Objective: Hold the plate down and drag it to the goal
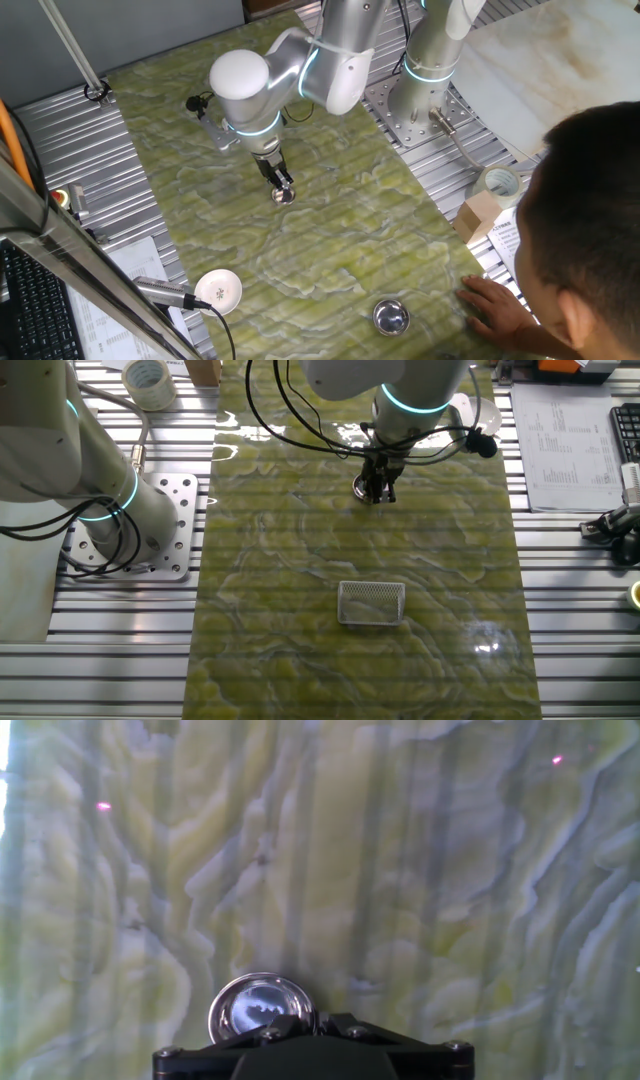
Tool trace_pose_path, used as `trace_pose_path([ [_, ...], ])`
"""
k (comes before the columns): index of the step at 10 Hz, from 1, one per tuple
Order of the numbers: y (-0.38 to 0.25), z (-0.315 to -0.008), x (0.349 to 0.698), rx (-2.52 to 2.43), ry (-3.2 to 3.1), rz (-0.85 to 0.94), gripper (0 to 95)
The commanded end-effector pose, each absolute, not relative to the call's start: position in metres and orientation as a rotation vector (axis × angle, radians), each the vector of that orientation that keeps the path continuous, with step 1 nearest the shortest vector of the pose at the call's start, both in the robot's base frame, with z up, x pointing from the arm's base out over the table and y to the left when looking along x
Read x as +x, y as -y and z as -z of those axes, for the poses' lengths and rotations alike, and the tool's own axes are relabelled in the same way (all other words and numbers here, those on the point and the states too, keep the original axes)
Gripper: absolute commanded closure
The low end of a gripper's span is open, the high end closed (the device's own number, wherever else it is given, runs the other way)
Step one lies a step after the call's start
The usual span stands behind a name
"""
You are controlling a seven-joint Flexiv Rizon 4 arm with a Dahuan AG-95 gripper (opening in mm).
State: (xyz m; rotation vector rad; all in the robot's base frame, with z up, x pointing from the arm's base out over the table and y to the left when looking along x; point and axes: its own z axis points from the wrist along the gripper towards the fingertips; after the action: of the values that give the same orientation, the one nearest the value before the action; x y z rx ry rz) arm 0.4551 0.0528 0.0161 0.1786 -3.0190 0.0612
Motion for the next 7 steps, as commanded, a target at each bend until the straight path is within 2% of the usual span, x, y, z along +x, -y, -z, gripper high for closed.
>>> trace_pose_path([
  [1, -0.046, -0.017, 0.456, 0.202, 3.013, -0.076, 95.0],
  [7, -0.019, -0.017, 0.457, 0.270, 3.005, -0.077, 95.0],
])
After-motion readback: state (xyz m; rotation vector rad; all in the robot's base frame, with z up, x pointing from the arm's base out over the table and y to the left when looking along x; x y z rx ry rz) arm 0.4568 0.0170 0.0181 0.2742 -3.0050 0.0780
